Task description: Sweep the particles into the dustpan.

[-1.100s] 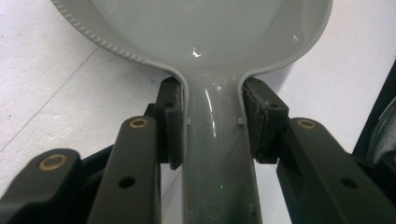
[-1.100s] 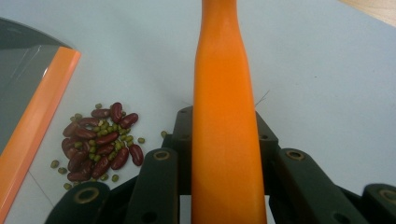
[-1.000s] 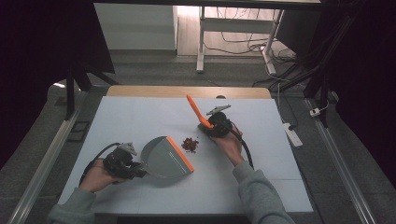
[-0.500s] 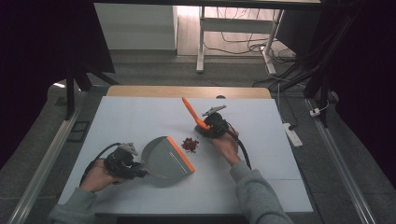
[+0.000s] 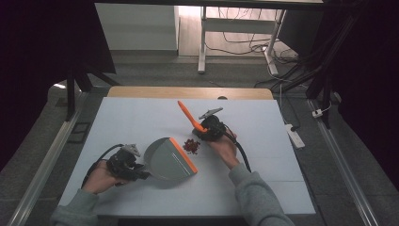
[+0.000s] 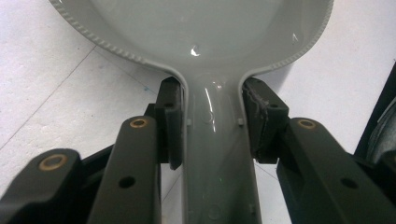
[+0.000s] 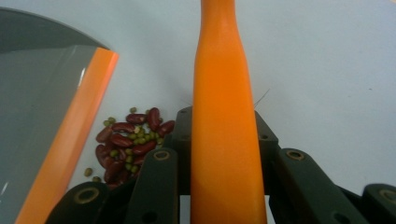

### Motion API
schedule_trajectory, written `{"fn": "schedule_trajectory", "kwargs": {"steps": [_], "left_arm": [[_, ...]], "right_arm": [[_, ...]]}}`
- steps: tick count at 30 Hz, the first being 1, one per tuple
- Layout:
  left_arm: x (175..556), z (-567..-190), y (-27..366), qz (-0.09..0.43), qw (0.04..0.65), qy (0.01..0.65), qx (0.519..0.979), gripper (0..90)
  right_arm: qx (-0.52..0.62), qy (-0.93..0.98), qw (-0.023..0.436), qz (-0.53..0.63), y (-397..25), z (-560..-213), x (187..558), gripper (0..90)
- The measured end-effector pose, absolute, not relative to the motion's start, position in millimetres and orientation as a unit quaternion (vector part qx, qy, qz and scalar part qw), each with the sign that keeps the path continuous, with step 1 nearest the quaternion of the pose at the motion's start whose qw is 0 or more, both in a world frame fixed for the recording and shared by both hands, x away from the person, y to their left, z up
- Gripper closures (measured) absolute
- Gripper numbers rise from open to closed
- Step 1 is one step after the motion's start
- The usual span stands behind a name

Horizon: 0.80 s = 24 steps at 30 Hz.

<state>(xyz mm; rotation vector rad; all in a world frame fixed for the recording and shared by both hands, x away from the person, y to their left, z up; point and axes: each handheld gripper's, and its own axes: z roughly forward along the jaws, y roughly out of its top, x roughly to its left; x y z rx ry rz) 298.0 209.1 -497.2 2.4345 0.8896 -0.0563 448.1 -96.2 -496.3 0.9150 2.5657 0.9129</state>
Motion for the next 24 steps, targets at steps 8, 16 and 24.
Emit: {"fn": "schedule_trajectory", "kwargs": {"steps": [8,16,24], "left_arm": [[298.1,-497.9,208.4,-0.022,0.271,0.331,0.904,61.7],[298.4,-498.2,207.9,-0.023,0.271,0.331,0.904,61.6],[298.7,-498.6,207.7,-0.023,0.27,0.332,0.904,61.7]], "right_arm": [[0.312,0.886,0.12,0.32,-87.3,-497.0,442.6,70.9],[0.311,0.887,0.12,0.318,-82.1,-497.1,438.5,70.9],[0.306,0.888,0.107,0.327,-73.2,-498.4,431.3,70.9]]}}
